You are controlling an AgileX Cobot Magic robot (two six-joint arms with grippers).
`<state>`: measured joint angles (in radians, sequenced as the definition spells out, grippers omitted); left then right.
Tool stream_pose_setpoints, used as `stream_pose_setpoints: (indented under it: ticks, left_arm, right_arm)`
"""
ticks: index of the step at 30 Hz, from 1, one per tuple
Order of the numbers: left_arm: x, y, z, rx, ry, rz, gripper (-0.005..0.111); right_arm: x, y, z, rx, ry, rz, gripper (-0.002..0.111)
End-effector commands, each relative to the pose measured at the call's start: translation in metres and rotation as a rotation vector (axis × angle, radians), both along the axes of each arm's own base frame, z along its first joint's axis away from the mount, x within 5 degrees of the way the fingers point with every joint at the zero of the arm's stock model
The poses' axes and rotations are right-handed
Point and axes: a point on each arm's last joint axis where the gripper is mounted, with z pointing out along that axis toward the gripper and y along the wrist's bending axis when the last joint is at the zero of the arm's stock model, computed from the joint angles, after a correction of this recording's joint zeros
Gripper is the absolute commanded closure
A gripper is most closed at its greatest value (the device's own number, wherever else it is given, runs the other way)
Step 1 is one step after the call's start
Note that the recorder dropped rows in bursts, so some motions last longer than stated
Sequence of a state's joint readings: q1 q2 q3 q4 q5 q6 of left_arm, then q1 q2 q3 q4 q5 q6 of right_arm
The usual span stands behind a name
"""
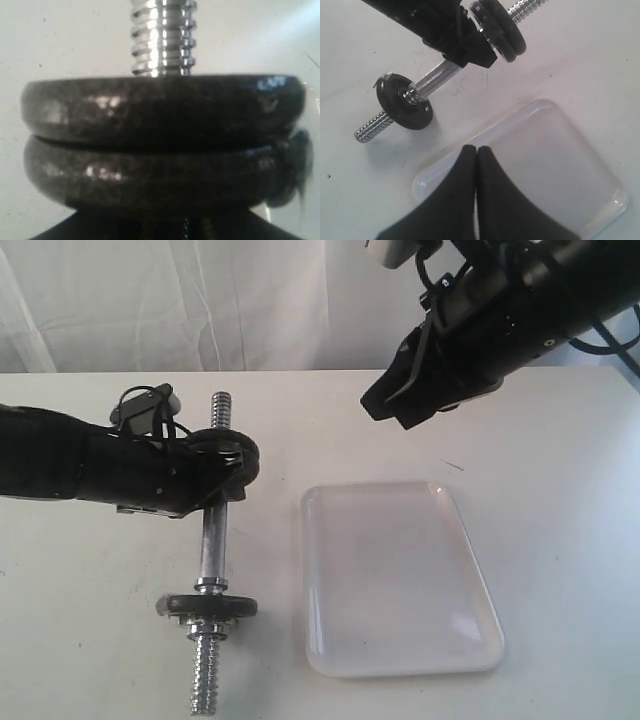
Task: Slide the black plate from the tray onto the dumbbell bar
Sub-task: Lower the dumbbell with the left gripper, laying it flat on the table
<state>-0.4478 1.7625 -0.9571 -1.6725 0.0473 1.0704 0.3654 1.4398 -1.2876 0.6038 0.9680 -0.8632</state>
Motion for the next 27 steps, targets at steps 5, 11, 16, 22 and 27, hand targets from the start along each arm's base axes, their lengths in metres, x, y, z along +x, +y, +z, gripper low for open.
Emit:
stream_pose_setpoints:
  ticks: [5, 11, 16, 22, 27]
  left_arm:
    - [-0.003, -0.021, 0.025, -0.161, 0.010, 0.006, 0.107]
    - [-0.002, -0.019, 0.024, -0.193, 0.053, 0.072, 0.107]
    - [-0.002, -0.019, 0.025, -0.193, 0.051, 0.071, 0.107]
    - [-0.002, -0.021, 0.023, -0.205, 0.061, 0.052, 0.107]
    - [0.001, -0.026, 0.006, -0.212, 0.117, 0.042, 0.107]
  right_arm:
    - [-0.002, -0.002, 0.002, 0.006, 0.010, -0.003, 0.108]
    - [-0.003, -0.002, 0.002, 0.005, 0.024, -0.003, 0.108]
    - [-0.003, -0.002, 0.002, 0.003, 0.031, 0.002, 0.108]
    - [-0.004, -0.002, 0.002, 0.004, 0.038, -0.002, 0.108]
    - [-0.006, -0.002, 0.001, 0.000, 0.061, 0.006, 0.108]
